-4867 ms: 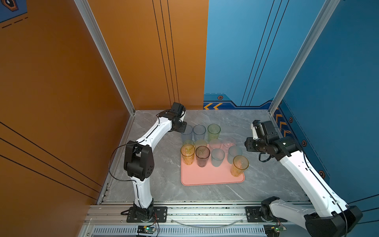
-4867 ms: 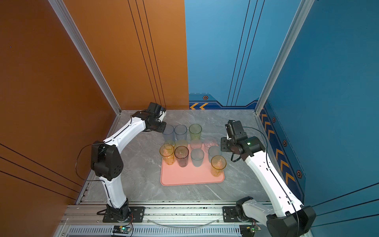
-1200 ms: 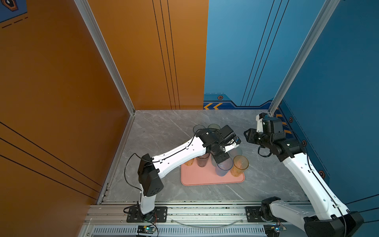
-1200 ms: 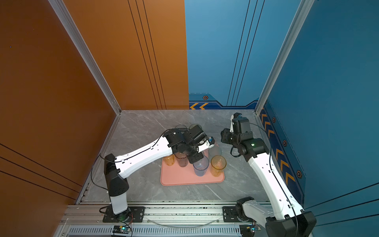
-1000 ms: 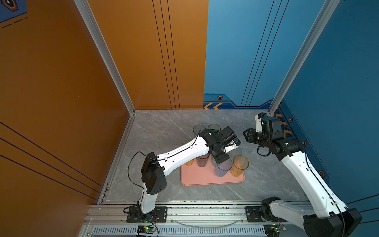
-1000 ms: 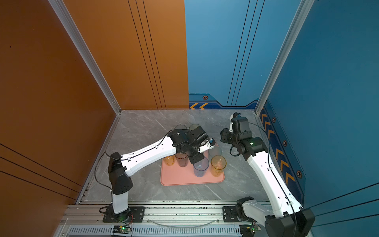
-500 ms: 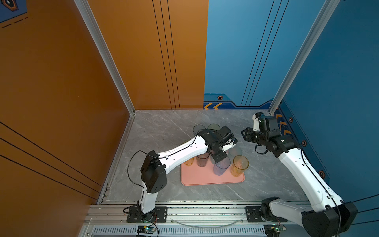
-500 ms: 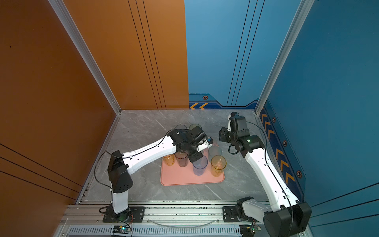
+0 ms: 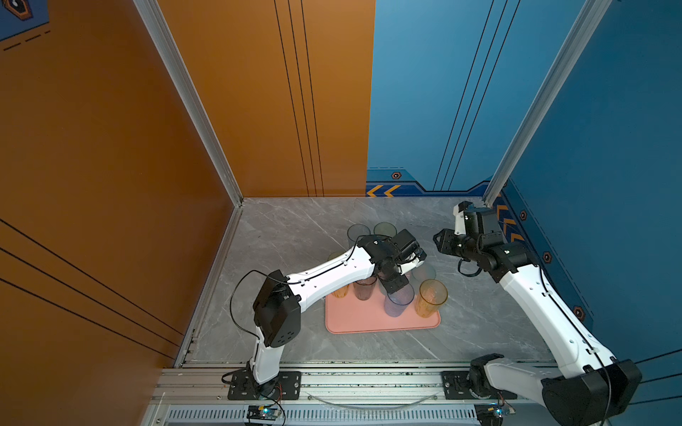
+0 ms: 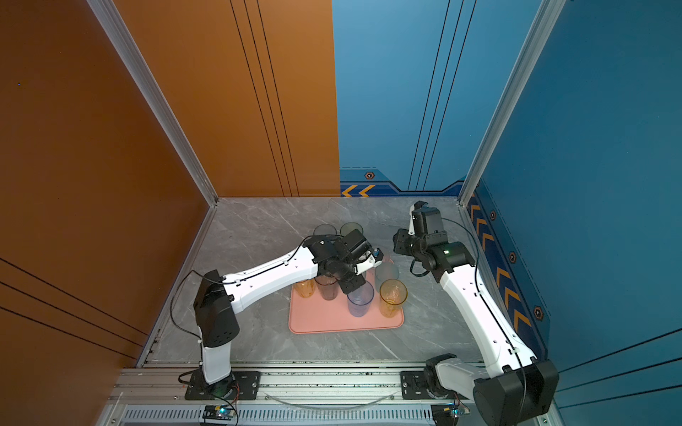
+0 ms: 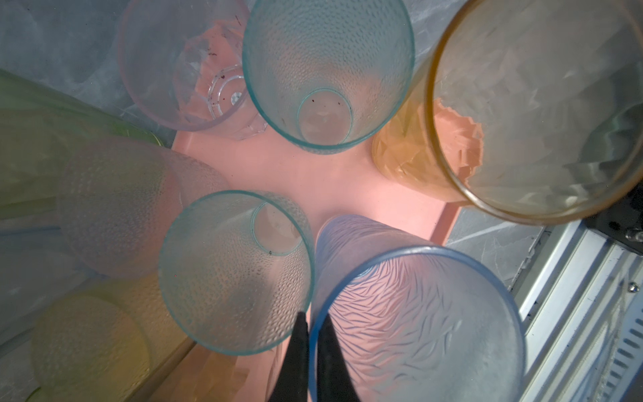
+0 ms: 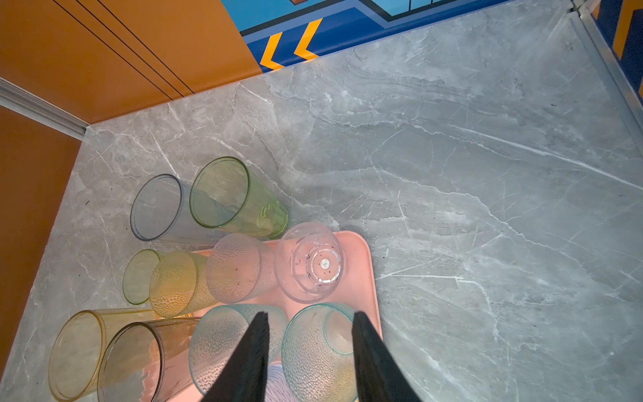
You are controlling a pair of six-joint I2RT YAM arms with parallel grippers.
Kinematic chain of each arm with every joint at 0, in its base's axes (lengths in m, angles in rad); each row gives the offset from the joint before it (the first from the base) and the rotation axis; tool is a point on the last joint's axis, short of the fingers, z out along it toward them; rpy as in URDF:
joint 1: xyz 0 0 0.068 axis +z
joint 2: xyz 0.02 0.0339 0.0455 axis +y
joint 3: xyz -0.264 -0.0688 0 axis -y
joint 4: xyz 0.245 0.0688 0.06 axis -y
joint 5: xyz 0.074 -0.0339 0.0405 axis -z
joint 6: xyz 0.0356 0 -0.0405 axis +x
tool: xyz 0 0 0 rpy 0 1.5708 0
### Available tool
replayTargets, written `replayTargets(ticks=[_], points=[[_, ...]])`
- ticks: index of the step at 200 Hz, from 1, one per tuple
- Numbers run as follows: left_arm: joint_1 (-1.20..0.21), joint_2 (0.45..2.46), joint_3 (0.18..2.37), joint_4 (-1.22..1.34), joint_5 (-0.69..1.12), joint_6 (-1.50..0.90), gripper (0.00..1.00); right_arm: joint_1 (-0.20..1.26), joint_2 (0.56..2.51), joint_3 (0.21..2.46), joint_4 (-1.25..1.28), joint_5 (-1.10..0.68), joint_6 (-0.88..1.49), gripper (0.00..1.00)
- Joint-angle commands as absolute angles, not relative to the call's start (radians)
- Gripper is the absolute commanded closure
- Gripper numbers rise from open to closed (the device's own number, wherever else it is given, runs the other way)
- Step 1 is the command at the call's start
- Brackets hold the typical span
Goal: Place the glasses into the tray
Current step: Place the glass on the tray.
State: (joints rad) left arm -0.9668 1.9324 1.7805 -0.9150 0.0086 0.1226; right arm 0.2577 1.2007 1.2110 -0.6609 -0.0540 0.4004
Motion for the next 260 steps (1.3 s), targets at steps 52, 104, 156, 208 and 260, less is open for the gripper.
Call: replayTargets(ticks=[52,104,156,208,260], points=[[-0.957,1.923,1.758,-0.899,0.012,0.103,0.97,0.272,1.223,1.240,-0.647,-0.069,0.387,0.61],[-0.957,1.906,1.753,-0.900,0.014,0.101,0.87,0.276,1.226,1.238,-0.646,-0.068,0.387,0.61],[-0.959,1.876,1.743,-0.899,0.026,0.097,0.78,0.283,1.235,1.245,-0.646,-0.068,0.387,0.61],[-0.959,1.840,1.737,-0.888,0.018,0.097,0.76,0.293,1.245,1.248,-0.646,-0.067,0.387,0.61],[-0.951,1.760,1.716,-0.844,0.037,0.089,0.77,0.296,1.250,1.247,-0.647,-0.066,0.385,0.60]])
